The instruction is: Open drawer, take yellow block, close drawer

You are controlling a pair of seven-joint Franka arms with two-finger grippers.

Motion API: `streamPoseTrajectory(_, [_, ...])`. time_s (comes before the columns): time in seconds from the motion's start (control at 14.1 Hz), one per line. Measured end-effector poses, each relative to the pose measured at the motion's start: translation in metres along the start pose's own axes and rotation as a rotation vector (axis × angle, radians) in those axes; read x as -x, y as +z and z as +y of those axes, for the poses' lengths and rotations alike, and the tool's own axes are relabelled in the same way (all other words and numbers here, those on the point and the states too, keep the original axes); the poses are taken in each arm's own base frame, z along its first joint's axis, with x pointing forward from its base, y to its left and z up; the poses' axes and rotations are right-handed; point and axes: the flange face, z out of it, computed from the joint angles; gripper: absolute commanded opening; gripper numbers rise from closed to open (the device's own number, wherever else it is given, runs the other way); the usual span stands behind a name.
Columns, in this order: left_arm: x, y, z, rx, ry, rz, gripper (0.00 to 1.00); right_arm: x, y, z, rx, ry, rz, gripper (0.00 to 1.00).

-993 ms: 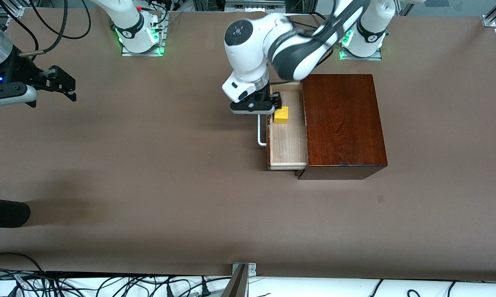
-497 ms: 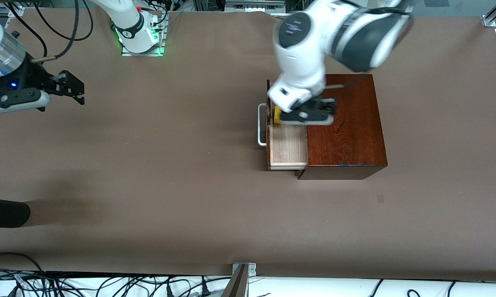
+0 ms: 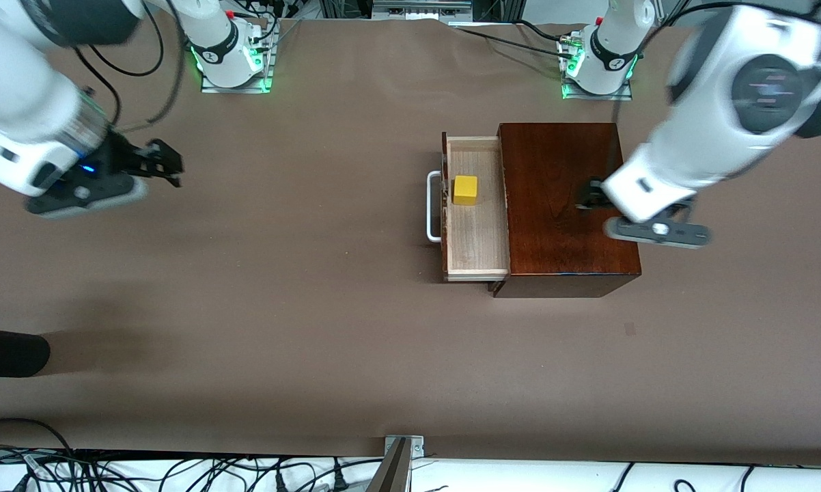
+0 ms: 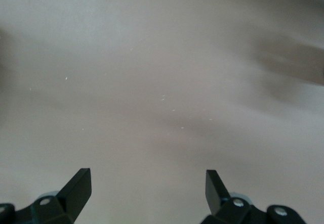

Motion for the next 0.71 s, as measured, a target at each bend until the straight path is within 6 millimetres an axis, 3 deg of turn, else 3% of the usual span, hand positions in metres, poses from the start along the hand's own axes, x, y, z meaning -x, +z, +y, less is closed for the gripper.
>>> streamPoseTrajectory(0.14, [0.006,-0.013,-0.037,-0.023,0.003,0.013,1.0,-0.013,0.021,-0.042,-0.031,-0.069,-0.029,1.0])
streamPoseTrajectory(0.28, [0.019,-0.026,-0.061,-0.052,-0.022,0.028,1.0,-0.013,0.022,-0.097,-0.058,-0.218,-0.027,1.0])
streamPoseTrajectory(0.57, [0.045,-0.036,-0.096,-0.005,-0.107,0.055,1.0,0.015,0.016,-0.259,-0.081,-0.553,0.031,1.0])
streamPoseTrajectory(0.71, [0.05,-0.032,-0.112,0.02,-0.138,0.129,1.0,0.023,0.027,-0.33,-0.091,-0.676,0.109,1.0])
